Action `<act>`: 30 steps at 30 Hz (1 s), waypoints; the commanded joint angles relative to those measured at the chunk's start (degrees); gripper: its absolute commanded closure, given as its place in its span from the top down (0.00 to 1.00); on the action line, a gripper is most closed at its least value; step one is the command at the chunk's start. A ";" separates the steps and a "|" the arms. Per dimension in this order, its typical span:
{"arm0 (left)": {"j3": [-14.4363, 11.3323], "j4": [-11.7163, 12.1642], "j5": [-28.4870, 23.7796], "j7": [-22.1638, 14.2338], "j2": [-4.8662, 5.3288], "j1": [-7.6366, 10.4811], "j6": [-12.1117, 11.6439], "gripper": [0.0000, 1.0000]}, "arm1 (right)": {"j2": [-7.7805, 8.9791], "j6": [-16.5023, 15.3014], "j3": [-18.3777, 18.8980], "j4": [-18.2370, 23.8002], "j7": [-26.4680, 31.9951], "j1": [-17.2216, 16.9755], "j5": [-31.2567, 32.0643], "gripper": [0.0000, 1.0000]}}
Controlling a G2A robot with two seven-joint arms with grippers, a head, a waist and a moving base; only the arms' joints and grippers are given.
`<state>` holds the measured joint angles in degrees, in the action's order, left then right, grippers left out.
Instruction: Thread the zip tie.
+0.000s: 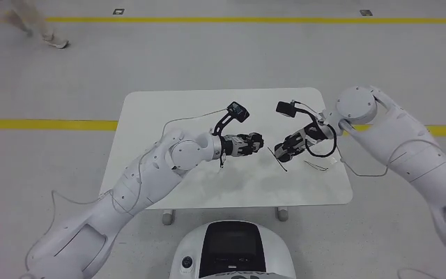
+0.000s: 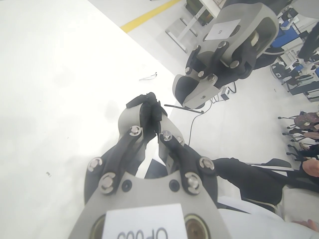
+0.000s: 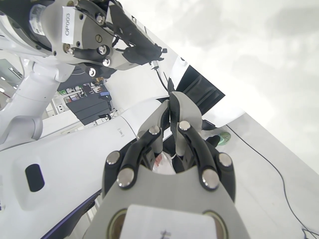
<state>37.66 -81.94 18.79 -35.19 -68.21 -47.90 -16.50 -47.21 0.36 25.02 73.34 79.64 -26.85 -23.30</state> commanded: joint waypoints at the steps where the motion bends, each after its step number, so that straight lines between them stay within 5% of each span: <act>1: 0.00 0.00 -0.01 0.00 0.00 0.00 -0.01 0.00 | -0.07 0.02 -0.24 -0.16 0.00 0.16 -0.05 0.00; 30: 0.00 0.00 -0.01 0.00 0.00 0.00 -0.01 0.00 | -1.81 -1.16 -3.04 -2.92 0.00 2.30 -1.33 0.00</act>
<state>37.66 -81.94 18.78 -35.19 -68.20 -47.90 -16.50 -48.95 -0.79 22.05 70.48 79.64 -24.63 -24.60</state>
